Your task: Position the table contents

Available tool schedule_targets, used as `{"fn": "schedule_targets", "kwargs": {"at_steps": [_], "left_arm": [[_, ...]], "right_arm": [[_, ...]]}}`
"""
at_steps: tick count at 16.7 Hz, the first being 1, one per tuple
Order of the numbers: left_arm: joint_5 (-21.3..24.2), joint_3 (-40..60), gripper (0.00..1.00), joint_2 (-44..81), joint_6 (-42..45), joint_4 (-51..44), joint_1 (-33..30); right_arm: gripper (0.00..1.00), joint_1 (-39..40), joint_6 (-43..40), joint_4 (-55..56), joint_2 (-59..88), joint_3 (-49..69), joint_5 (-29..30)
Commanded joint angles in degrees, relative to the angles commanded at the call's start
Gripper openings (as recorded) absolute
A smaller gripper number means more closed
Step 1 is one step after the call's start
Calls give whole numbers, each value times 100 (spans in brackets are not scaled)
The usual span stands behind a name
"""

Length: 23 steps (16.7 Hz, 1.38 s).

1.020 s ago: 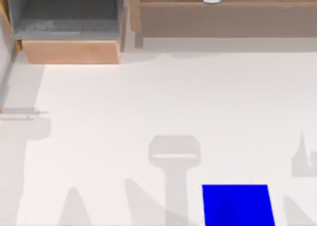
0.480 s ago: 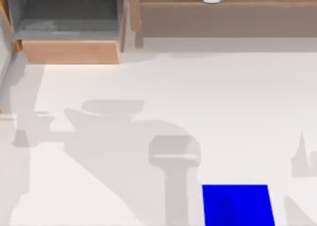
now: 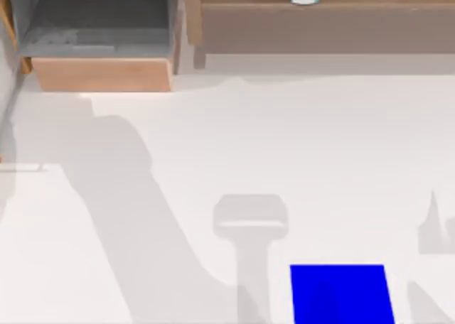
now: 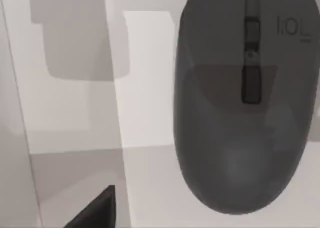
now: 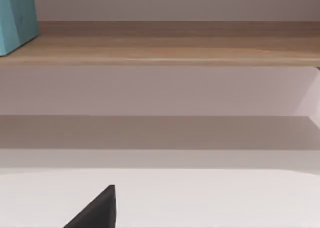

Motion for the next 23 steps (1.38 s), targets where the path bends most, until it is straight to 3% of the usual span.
{"fn": "schedule_targets", "kwargs": {"at_steps": [5,12,23], "left_arm": [[9,1237,100,1081,43,-531,-81],[6,1314,100,1138,41,-551,-70],[41,1032,100,-683,624,-2104,495]], "right_arm": [[100,0,0,0,0,0,0],[100,0,0,0,0,0,0],[100,0,0,0,0,0,0]]}}
